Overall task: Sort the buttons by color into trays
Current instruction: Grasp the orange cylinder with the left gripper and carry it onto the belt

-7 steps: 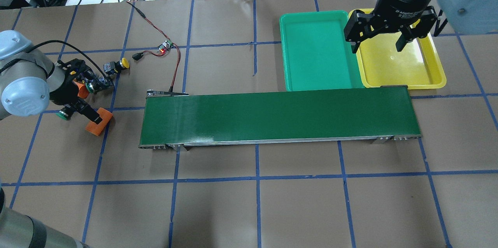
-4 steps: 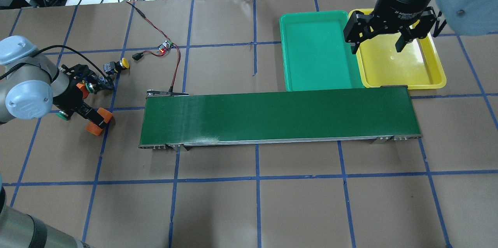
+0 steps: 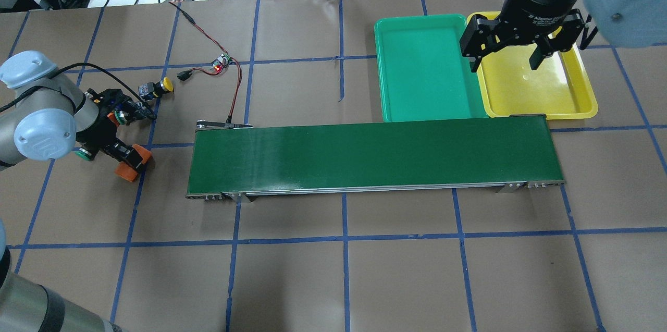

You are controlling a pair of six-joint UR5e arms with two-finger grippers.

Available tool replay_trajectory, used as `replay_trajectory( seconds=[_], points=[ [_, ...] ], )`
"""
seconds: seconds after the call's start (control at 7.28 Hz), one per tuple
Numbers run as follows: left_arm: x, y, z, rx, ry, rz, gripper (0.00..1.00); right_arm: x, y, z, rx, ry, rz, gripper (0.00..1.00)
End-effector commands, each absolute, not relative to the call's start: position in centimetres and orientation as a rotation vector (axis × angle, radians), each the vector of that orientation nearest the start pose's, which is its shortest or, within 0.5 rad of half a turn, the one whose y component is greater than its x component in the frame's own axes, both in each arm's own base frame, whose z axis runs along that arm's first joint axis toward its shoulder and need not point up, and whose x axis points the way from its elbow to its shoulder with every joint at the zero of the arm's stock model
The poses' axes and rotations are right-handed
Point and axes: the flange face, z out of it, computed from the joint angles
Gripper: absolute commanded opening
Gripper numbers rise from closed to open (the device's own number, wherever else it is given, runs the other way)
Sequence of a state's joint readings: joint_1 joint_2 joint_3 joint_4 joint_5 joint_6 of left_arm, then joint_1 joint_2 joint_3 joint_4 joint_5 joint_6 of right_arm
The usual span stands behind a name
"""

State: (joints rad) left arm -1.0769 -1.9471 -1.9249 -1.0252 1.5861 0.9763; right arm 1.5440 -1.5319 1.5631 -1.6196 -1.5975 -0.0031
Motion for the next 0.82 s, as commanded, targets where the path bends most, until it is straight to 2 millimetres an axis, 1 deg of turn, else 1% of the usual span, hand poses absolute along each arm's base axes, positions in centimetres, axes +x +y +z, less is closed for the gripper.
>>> replay_trajectory(
  seconds=[0.0,0.14,0.27,0.41,0.55,0.69],
  points=[
    [12.2,-52.3,21.3,0.865,3.137,0.254,0.00,11.7,-51.3,47.7,0.039,3.168,-0.026,1.00],
    [10.0,-52.3,24.6,1.016,3.097,0.255,0.00,11.7,-51.3,47.7,0.037,3.169,-0.029,1.00],
    [5.2,-51.4,26.9,1.206,3.055,0.325,0.00,11.7,-51.3,47.7,0.037,3.169,-0.029,1.00],
    [0.4,-50.6,28.8,1.536,2.903,0.303,0.00,11.7,-51.3,47.7,0.037,3.169,-0.029,1.00],
    [-3.7,-49.9,29.2,1.659,2.843,0.279,0.00,11.7,-51.3,47.7,0.037,3.169,-0.029,1.00],
    [-7.9,-49.2,29.2,1.774,2.865,0.162,0.00,11.7,-51.3,47.7,0.039,3.166,-0.024,1.00]
  ],
)
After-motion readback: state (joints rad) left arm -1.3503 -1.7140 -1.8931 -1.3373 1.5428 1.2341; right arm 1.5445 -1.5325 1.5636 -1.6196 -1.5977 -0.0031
